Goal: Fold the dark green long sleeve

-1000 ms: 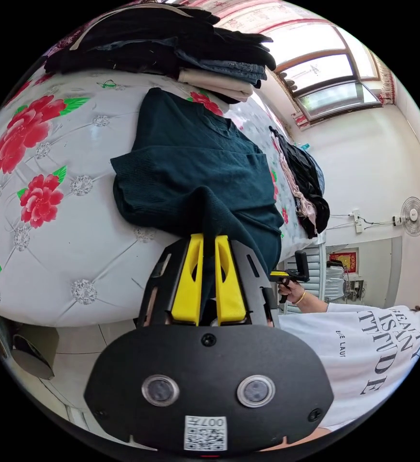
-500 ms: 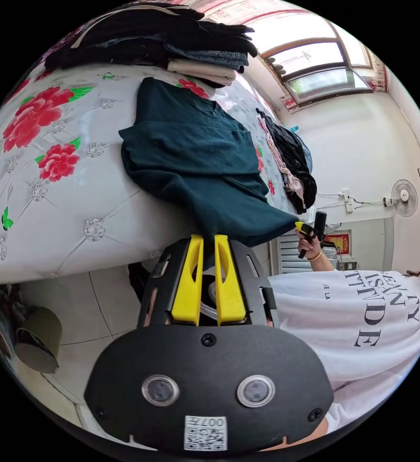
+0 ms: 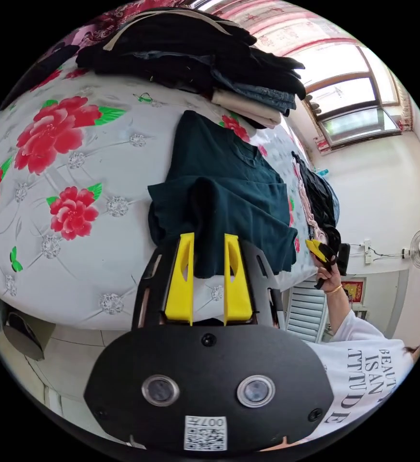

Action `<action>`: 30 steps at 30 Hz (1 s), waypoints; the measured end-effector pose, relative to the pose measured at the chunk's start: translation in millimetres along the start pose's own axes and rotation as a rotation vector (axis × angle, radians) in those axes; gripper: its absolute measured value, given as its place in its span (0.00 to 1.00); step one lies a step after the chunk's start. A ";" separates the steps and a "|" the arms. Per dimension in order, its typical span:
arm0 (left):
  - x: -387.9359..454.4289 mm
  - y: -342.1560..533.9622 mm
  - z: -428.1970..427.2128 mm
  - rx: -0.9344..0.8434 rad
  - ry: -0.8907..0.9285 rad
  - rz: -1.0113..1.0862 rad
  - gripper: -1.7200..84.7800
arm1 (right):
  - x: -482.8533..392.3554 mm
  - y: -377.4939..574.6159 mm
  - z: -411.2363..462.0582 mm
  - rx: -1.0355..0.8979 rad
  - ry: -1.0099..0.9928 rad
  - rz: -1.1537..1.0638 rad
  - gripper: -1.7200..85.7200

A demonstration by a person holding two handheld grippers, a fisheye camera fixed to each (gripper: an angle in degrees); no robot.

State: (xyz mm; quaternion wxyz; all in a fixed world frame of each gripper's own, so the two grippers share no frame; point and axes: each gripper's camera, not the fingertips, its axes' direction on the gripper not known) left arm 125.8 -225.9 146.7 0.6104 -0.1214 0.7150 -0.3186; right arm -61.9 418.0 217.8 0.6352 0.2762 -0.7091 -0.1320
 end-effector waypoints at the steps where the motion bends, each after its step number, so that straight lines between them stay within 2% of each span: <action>1: 0.7 10.0 4.6 -0.010 -0.002 0.010 0.13 | -2.8 6.3 8.4 -0.023 0.034 -0.020 0.05; 5: 5.8 29.1 29.3 -0.091 -0.072 0.044 0.14 | -8.0 26.6 42.9 -0.083 0.165 -0.064 0.05; 9: 13.6 21.6 49.8 -0.137 -0.166 0.071 0.10 | -15.3 23.9 87.1 -0.179 0.258 -0.083 0.03; 13: 26.1 25.5 44.7 -0.150 -0.179 0.220 0.05 | -31.5 18.0 74.5 -0.166 0.205 -0.112 0.02; 17: 32.7 58.1 -5.7 -0.059 0.008 0.351 0.04 | -42.0 32.4 15.5 -0.062 0.034 -0.133 0.02; 19: 29.5 90.0 -49.1 0.008 0.224 0.392 0.03 | -46.0 52.1 -25.6 -0.013 -0.122 -0.129 0.02; 22: 26.4 135.0 -101.5 0.073 0.420 0.445 0.03 | -51.3 81.1 -70.1 0.029 -0.293 -0.121 0.02; 25: 21.7 165.9 -135.1 0.105 0.499 0.458 0.03 | -46.5 101.3 -97.2 0.036 -0.446 -0.072 0.02; 27: 18.2 167.9 -143.1 0.128 0.475 0.437 0.03 | -42.1 103.6 -102.3 0.037 -0.496 -0.036 0.02; 30: 10.9 135.1 -140.0 0.195 0.462 0.404 0.04 | -47.1 78.2 -94.6 -0.009 -0.440 -0.049 0.02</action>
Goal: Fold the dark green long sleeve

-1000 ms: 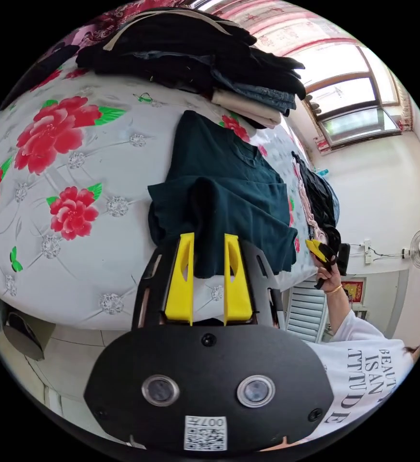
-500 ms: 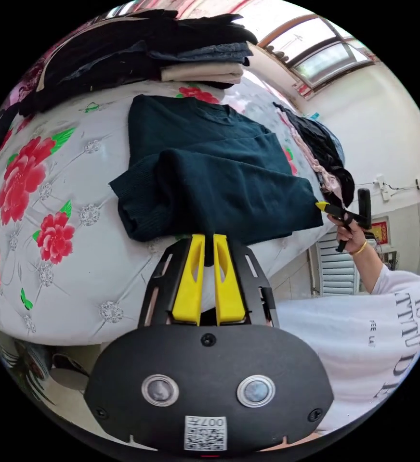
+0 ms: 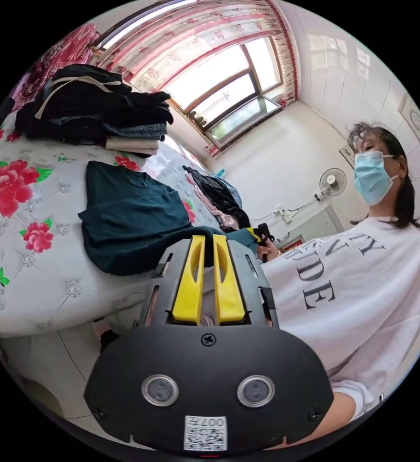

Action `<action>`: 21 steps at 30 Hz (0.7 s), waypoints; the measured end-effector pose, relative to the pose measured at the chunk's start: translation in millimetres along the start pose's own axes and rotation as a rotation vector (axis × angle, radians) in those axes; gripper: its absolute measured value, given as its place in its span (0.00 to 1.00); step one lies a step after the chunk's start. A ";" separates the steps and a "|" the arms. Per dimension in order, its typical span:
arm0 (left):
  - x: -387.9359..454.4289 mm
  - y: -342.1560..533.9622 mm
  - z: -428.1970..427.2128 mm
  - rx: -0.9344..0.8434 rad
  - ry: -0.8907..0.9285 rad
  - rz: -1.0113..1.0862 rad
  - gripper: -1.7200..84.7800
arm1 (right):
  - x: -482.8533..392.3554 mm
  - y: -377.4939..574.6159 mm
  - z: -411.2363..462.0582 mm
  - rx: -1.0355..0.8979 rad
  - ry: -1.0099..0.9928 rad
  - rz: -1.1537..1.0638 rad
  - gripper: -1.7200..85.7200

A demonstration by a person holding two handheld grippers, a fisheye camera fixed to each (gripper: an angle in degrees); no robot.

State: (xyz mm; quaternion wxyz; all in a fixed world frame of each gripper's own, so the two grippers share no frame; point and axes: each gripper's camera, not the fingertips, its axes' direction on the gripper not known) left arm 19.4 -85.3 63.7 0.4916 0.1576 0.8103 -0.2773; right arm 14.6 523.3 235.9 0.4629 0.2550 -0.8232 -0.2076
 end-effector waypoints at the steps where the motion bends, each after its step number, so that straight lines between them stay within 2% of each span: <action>1: -16.7 -23.3 6.0 0.028 -0.010 -0.033 0.04 | -0.9 -21.1 2.4 0.012 0.007 -0.017 0.02; 3: -44.4 -66.9 17.9 0.089 -0.072 -0.109 0.05 | -4.6 -63.9 5.8 0.050 0.004 -0.056 0.02; 5: -76.8 -114.2 33.4 0.145 -0.145 -0.273 0.07 | -11.5 -114.6 11.3 0.110 0.064 -0.112 0.02; 7: -99.4 -170.0 59.3 0.211 -0.237 -0.305 0.10 | -4.7 -173.6 18.2 0.279 0.260 -0.067 0.03; 9: -111.2 -194.1 75.4 0.215 -0.394 -0.338 0.11 | 15.4 -201.0 22.0 0.384 0.370 0.013 0.04; 11: -123.7 -202.5 87.0 0.153 -0.450 -0.379 0.12 | 41.7 -211.6 28.7 0.388 0.429 0.088 0.05; 15: -136.0 -158.4 96.7 0.021 -0.498 -0.326 0.13 | 103.0 -159.5 41.6 0.328 0.494 0.151 0.07; 19: -146.6 -80.7 94.7 -0.069 -0.561 -0.370 0.14 | 170.0 -61.6 30.2 0.319 0.552 0.347 0.09; 21: -149.9 -68.5 97.0 -0.088 -0.572 -0.372 0.15 | 185.9 -35.5 21.2 0.339 0.561 0.400 0.10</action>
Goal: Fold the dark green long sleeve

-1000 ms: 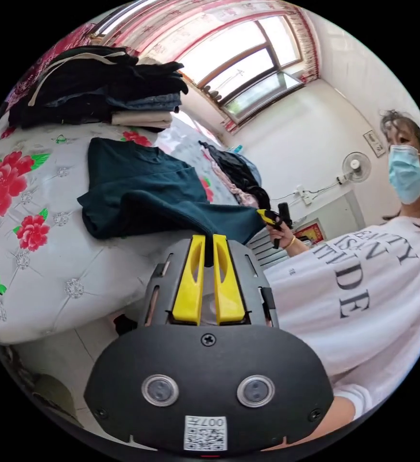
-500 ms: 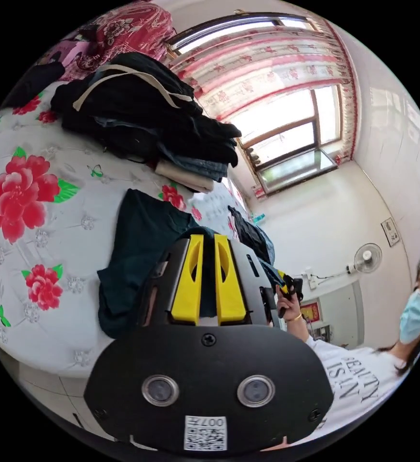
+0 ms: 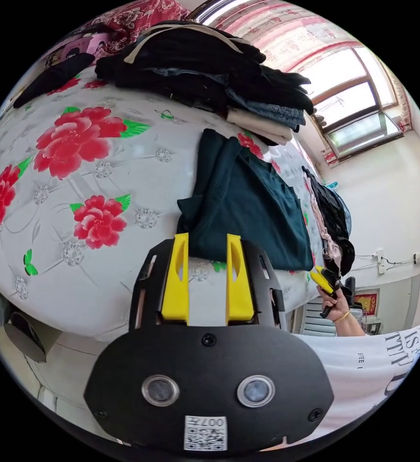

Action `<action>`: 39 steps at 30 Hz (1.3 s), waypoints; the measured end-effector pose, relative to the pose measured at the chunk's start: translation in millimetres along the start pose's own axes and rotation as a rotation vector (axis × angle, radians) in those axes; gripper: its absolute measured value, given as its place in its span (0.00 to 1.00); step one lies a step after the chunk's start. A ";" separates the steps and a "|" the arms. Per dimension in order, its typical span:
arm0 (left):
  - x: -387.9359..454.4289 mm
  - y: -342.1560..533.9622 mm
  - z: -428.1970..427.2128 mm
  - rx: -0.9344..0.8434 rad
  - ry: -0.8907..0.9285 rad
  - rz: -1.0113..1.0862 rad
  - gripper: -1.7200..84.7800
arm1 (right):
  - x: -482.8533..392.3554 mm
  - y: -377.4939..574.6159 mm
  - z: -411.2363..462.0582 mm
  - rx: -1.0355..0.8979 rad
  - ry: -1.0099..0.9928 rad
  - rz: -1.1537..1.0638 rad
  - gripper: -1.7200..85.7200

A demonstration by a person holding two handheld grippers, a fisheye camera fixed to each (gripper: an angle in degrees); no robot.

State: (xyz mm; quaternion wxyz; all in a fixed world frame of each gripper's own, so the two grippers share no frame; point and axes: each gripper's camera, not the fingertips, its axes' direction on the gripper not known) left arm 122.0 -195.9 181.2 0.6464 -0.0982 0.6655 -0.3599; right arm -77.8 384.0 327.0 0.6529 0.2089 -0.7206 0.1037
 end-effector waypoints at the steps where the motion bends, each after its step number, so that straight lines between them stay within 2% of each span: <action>1: 1.5 -1.4 2.3 0.001 -0.025 0.022 0.15 | 11.4 2.6 1.1 -0.011 -0.011 0.024 0.11; 4: 13.1 -19.6 15.1 -0.011 -0.136 0.119 0.14 | 18.8 -5.4 15.1 -0.052 -0.033 0.043 0.12; 7: -0.8 -32.9 35.8 -0.044 -0.239 0.104 0.09 | 7.9 -21.9 32.9 -0.047 -0.018 0.024 0.11; 8: -5.5 -34.0 31.0 -0.014 -0.204 0.092 0.08 | 7.4 -25.6 35.5 -0.043 -0.007 0.032 0.11; 10: -32.8 -40.0 23.0 -0.033 -0.017 -0.055 0.05 | 15.6 -34.9 32.0 -0.010 0.007 0.124 0.10; 13: -68.1 -24.4 6.0 0.034 0.221 -0.205 0.03 | 29.1 -21.0 6.7 0.047 -0.090 0.133 0.09; 15: -84.2 -8.1 2.1 0.039 0.294 -0.268 0.02 | 47.5 -5.9 -7.3 0.048 -0.114 0.128 0.09; 18: -102.7 22.8 4.3 0.031 0.377 -0.357 0.03 | 102.9 20.4 -11.4 0.008 -0.183 0.257 0.10; 19: -107.1 33.0 2.8 0.047 0.410 -0.388 0.04 | 121.0 28.9 -16.7 0.056 -0.271 0.325 0.10; 21: -109.8 43.5 -3.9 0.082 0.402 -0.421 0.05 | 126.0 33.1 -20.2 0.077 -0.294 0.380 0.10; 24: -110.1 49.5 -18.2 0.115 0.349 -0.416 0.06 | 90.8 16.5 -30.9 0.074 -0.248 0.284 0.11; 26: -109.9 49.2 -24.2 0.106 0.347 -0.395 0.07 | 47.2 2.1 -39.0 0.078 -0.284 0.161 0.10; 27: -108.9 49.8 -28.2 0.104 0.355 -0.380 0.08 | 2.8 -6.9 -42.0 0.053 -0.274 0.023 0.10; 31: -89.5 50.2 -36.4 0.107 0.335 -0.285 0.12 | -180.4 8.6 -25.3 -0.093 -0.073 -0.594 0.10; 33: -70.5 36.3 -36.7 0.087 0.279 -0.200 0.12 | -221.6 28.4 -16.3 -0.108 -0.026 -0.749 0.09; 35: -44.1 14.5 -40.8 0.110 0.246 -0.076 0.13 | -227.4 37.3 -14.4 -0.091 -0.039 -0.771 0.09; 39: 32.0 -44.3 -25.4 0.034 0.186 0.275 0.13 | -134.1 18.4 -28.8 -0.091 -0.195 -0.443 0.09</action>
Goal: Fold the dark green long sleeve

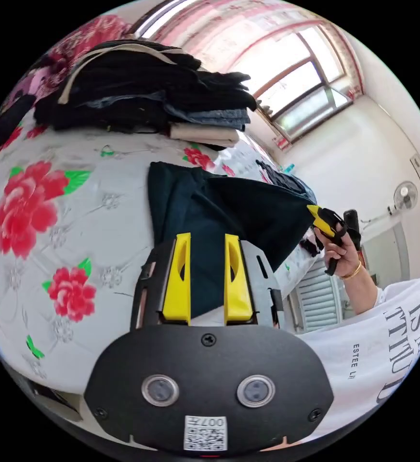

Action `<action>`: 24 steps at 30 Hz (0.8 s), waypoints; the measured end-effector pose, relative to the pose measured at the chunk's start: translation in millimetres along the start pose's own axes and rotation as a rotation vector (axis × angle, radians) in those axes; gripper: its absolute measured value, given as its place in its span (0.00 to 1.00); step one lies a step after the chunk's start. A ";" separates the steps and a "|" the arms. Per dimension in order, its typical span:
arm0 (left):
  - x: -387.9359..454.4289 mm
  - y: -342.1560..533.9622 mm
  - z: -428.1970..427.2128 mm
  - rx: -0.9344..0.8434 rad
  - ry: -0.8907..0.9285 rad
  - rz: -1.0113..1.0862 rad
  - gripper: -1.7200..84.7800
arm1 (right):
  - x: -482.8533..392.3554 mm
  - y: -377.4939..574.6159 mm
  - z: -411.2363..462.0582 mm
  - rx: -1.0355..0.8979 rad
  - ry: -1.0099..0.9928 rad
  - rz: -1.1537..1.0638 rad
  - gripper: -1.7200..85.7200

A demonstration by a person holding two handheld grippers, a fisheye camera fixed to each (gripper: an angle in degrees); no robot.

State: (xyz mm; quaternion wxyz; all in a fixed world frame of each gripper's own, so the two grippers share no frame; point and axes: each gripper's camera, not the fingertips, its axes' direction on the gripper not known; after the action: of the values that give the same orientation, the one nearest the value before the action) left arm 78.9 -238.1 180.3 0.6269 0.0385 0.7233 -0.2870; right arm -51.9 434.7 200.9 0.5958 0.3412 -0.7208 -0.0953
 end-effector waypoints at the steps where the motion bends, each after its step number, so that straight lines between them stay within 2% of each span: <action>1: 8.6 -15.2 17.1 -0.043 0.006 0.062 0.13 | 35.4 14.3 -17.6 0.040 -0.033 0.106 0.09; 4: 5.2 -39.1 73.4 -0.185 0.055 0.064 0.12 | 125.5 66.8 -75.1 0.222 -0.142 0.377 0.09; 7: -3.5 -50.0 109.6 -0.245 0.038 0.043 0.11 | 197.6 138.3 -127.5 0.371 -0.155 0.590 0.09; 10: -19.0 -54.3 104.8 -0.172 -0.011 -0.014 0.09 | 246.7 210.0 -140.5 0.332 -0.094 0.765 0.09; 13: -47.8 -47.3 73.2 -0.034 -0.048 -0.154 0.08 | 276.1 263.9 -135.1 0.387 -0.139 0.883 0.09; 16: -76.9 -26.1 43.9 0.050 -0.128 -0.311 0.09 | 287.9 273.9 -135.7 0.433 -0.165 0.895 0.09; 20: -92.7 4.5 13.0 0.132 -0.082 -0.410 0.08 | 286.4 248.7 -143.5 0.370 -0.111 0.797 0.10; 22: -74.6 14.0 0.1 0.197 -0.002 -0.308 0.07 | 280.6 234.4 -141.3 0.335 -0.080 0.736 0.10; 24: -49.6 3.5 8.7 0.168 0.143 -0.174 0.08 | 280.3 230.6 -135.8 0.313 -0.057 0.719 0.10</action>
State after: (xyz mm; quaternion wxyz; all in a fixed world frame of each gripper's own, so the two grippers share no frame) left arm 98.6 -224.1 224.7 0.5412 0.0482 0.7401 -0.3963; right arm -29.7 474.3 585.8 0.5116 0.1510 -0.8164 0.2212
